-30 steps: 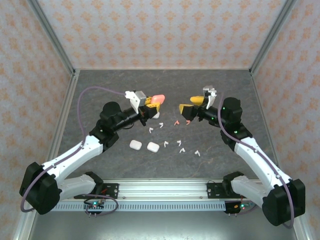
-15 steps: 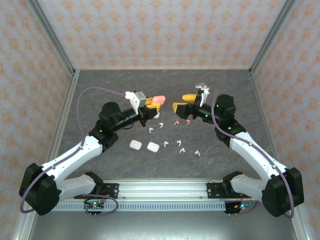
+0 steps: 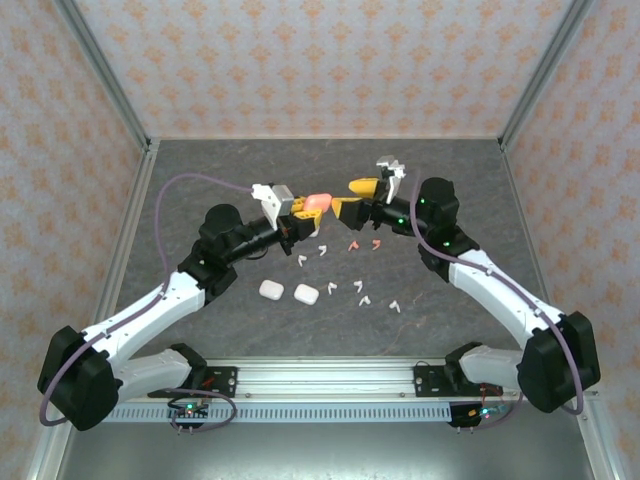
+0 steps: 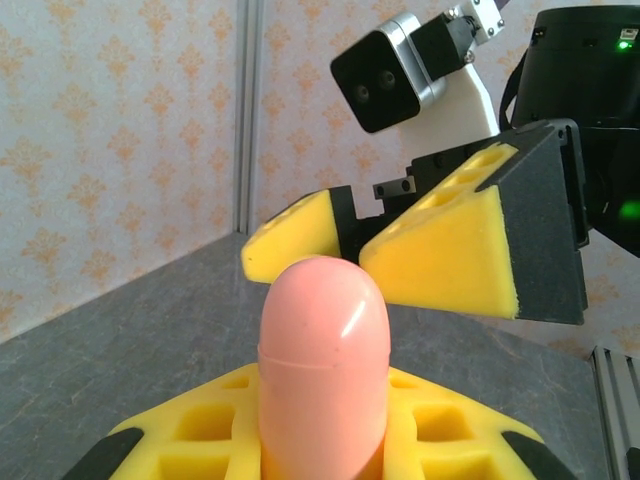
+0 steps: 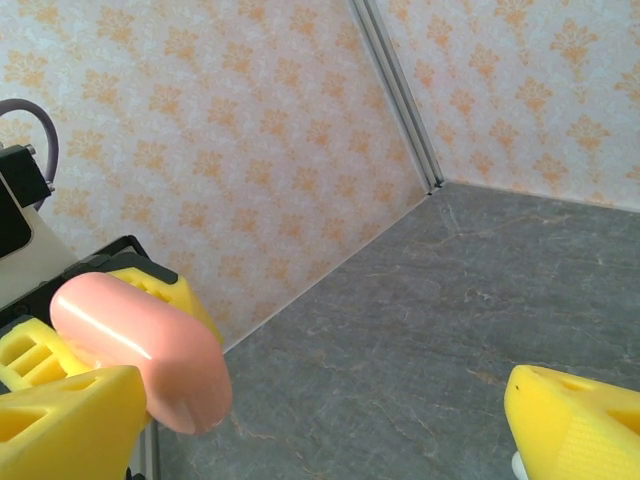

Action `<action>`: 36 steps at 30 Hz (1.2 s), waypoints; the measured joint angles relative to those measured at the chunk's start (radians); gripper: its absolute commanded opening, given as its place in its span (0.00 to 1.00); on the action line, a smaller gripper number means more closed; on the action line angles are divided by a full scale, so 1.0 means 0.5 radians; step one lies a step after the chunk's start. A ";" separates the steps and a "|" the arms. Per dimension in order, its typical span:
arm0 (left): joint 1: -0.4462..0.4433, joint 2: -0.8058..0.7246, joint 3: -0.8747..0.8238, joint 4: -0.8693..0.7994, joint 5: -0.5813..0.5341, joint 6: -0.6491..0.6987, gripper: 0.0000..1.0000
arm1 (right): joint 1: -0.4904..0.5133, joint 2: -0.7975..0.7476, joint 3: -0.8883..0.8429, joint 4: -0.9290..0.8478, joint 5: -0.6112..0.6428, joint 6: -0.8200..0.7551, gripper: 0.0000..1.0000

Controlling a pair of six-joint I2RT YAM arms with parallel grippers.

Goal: Insert the wireless bluetooth earbuds into the charging case

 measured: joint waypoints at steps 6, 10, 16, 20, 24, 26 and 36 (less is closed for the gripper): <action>0.000 0.027 0.005 -0.002 -0.002 0.000 0.00 | 0.003 0.040 0.018 0.005 -0.005 0.021 0.91; 0.000 0.027 0.012 -0.007 -0.010 0.000 0.00 | 0.003 0.053 0.053 -0.022 0.003 0.019 0.91; 0.000 0.027 0.023 -0.031 -0.040 0.000 0.00 | 0.002 0.106 0.179 -0.106 0.040 -0.001 0.91; -0.035 0.027 0.024 -0.052 -0.024 0.002 0.00 | 0.001 0.147 0.246 -0.159 0.091 -0.011 0.90; -0.050 0.027 0.029 -0.072 -0.021 0.009 0.00 | -0.008 0.158 0.262 -0.209 0.093 -0.009 0.91; -0.051 0.027 0.030 -0.082 -0.022 0.017 0.00 | -0.027 0.146 0.262 -0.221 0.093 -0.006 0.91; -0.052 0.027 0.030 -0.103 -0.022 0.054 0.00 | -0.260 -0.183 0.256 -0.635 0.225 0.005 0.90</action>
